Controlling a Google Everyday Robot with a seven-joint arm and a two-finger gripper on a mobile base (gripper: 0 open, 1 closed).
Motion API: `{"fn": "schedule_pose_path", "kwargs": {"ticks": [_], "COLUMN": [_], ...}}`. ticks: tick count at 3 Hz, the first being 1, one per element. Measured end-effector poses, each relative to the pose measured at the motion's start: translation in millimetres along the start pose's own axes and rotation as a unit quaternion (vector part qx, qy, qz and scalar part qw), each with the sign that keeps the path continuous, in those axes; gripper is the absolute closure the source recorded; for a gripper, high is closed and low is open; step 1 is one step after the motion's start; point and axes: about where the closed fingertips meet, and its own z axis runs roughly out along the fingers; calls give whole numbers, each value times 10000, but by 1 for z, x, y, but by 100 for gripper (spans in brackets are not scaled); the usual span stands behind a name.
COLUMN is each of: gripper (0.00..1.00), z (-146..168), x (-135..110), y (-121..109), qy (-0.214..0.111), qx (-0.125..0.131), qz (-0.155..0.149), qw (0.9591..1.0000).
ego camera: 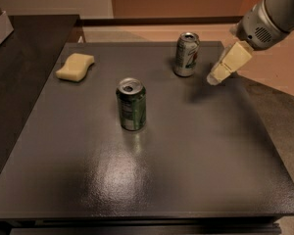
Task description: Move 7up can near green can
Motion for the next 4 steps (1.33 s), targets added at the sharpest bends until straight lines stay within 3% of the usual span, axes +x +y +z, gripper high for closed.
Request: {"fn": "schedule_pose_path", "kwargs": {"ticks": [2,4], "gripper": [0,0], "z": [53,85], "x": [-13,-36], "y": [-29,-45], "qy": [-383,-708], "qx": [-63,-98], "qz": [549,675], "qw": [9977,9952]}}
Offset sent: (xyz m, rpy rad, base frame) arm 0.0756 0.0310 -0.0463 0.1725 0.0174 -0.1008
